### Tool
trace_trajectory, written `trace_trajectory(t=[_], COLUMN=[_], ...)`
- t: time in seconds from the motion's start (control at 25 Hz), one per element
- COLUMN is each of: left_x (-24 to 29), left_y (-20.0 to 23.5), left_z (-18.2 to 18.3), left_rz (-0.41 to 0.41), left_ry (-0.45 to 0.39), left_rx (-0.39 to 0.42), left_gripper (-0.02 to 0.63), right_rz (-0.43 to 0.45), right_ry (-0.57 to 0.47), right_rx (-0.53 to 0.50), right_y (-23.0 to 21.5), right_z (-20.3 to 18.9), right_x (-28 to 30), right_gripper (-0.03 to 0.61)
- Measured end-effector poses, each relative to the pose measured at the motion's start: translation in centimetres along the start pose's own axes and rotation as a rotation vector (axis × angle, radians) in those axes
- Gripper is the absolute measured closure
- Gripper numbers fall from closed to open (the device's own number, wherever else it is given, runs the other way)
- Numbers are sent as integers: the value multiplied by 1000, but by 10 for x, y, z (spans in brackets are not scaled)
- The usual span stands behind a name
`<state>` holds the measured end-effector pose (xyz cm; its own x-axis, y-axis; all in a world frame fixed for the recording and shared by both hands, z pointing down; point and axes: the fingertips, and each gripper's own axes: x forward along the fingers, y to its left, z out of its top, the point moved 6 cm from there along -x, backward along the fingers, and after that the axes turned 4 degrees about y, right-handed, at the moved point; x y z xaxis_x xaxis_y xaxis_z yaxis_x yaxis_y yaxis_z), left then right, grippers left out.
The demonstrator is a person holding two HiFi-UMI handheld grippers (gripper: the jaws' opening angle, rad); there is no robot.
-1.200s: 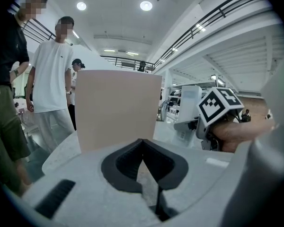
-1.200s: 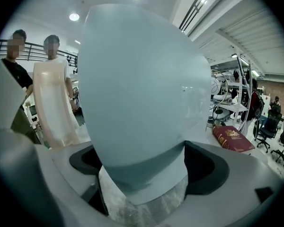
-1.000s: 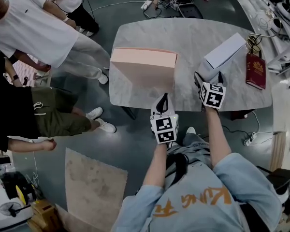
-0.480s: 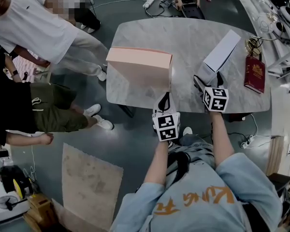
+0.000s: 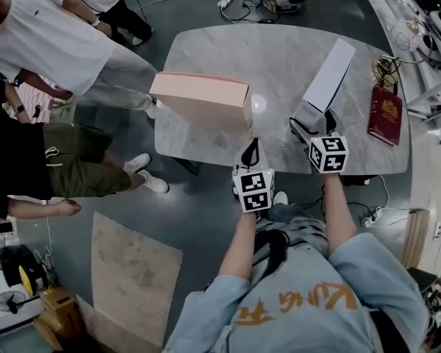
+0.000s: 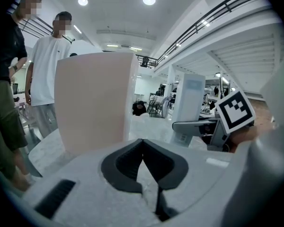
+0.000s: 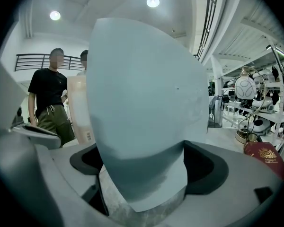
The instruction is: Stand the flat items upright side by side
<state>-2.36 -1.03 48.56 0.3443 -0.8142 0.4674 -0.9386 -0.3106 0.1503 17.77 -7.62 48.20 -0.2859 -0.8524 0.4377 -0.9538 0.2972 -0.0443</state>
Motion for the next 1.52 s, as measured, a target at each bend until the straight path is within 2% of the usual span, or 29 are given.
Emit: trace_trajectory(t=[0.68,0.76,0.88,0.92,1.12,1.28,1.36,1.52], left_x=[41,45,48,49,55,60,63,71], left_y=[-39,-39,-33,-31,-15,-1,7,22], left_z=[8,7,5,4,-2,-1,1,7], left_rz=[26,56,143,169,286,359,396,442], left_ry=[18,22,36,45,87,89,87,63], left_rx=[5,1,-3,-6,-46,-94,-116,-155], left_gripper=[601,601,601,574,330,207,167,133], right_rz=[242,265,290,295,313,321,327,337], right_ry=[-24,-25,-23,-23,-27,-29,-30,-32], right_rx=[-78,-86,-93,-93,-91,-88,-86,-87], right_y=[-35,-40,-48,-50,-55,-58,-58,-60], right_z=[2,2,2,2,5,7,8,9], right_x=[3,3,4,5,11,15,16,18], right_gripper=[66,66,66,66,66,66,66,66])
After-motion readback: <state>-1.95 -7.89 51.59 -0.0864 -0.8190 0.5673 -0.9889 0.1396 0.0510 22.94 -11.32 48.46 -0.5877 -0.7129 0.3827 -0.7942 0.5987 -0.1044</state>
